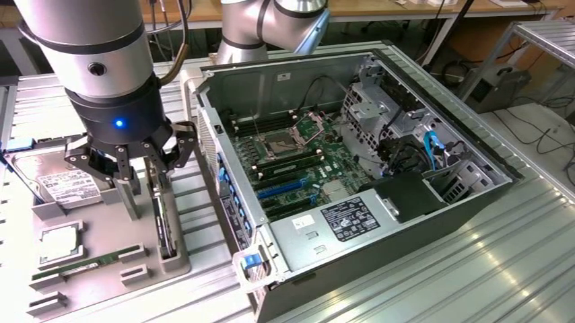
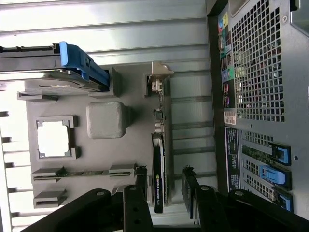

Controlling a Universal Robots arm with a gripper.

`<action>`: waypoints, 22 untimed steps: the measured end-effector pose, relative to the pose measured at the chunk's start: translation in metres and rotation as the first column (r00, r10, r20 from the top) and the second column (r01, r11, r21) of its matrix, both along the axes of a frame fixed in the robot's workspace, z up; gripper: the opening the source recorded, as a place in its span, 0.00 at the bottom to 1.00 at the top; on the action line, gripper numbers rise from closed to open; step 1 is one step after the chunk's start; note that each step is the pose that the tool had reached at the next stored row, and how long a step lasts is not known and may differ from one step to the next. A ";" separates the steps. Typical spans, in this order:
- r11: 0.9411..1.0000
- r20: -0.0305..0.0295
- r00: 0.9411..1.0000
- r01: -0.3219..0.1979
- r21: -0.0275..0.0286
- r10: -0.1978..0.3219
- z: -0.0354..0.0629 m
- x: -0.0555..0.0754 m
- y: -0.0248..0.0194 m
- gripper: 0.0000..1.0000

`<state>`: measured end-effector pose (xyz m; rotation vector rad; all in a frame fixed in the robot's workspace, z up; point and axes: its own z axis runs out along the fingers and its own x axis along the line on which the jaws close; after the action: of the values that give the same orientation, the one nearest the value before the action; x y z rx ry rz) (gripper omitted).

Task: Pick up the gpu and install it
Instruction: 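Pick up the gpu and move the gpu toward the slot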

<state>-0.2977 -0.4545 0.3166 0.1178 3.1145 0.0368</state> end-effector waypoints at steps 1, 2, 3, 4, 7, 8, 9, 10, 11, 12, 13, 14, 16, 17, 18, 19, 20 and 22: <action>1.000 0.000 1.000 0.000 0.000 0.000 0.0000 0.000 0.0000 0.42; 1.000 0.000 1.000 0.000 0.000 0.000 0.0000 0.000 0.0000 0.42; 1.000 0.000 1.000 0.000 0.000 0.000 0.0000 0.000 0.0000 0.42; 1.000 0.000 1.000 0.000 0.000 0.000 -0.0003 0.000 0.0000 0.42; 1.000 0.000 1.000 0.000 0.000 0.000 -0.0051 0.000 0.0000 0.42; 1.000 0.000 1.000 0.000 0.000 0.000 -0.0072 0.000 0.0000 0.42; 1.000 0.000 1.000 0.000 0.000 0.000 -0.0090 0.000 -0.0001 0.42; 1.000 0.000 1.000 0.000 0.000 0.000 -0.0115 0.000 -0.0002 0.42; 1.000 0.000 1.000 0.000 0.000 0.000 -0.0133 0.000 -0.0003 0.42; 1.000 0.000 1.000 0.000 0.000 0.000 -0.0160 0.000 -0.0005 0.42; 1.000 0.000 1.000 0.000 0.000 0.000 -0.0191 0.000 -0.0005 0.42; 1.000 0.000 1.000 0.000 0.000 0.000 -0.0206 0.000 -0.0005 0.42; 1.000 0.000 1.000 0.000 0.000 0.000 -0.0255 0.000 -0.0005 0.42; 1.000 0.000 1.000 0.000 0.000 0.000 -0.0274 -0.001 -0.0005 0.42; 1.000 0.000 1.000 0.000 0.000 0.000 -0.0301 -0.001 -0.0005 0.42; 1.000 0.000 1.000 0.000 0.000 0.000 -0.0322 -0.001 -0.0005 0.42; 1.000 0.000 1.000 0.000 0.000 0.000 -0.0351 -0.002 -0.0005 0.42; 1.000 0.000 1.000 0.000 0.000 0.000 -0.0392 -0.003 -0.0005 0.42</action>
<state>-0.3002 -0.4550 0.2775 0.1178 3.1144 0.0374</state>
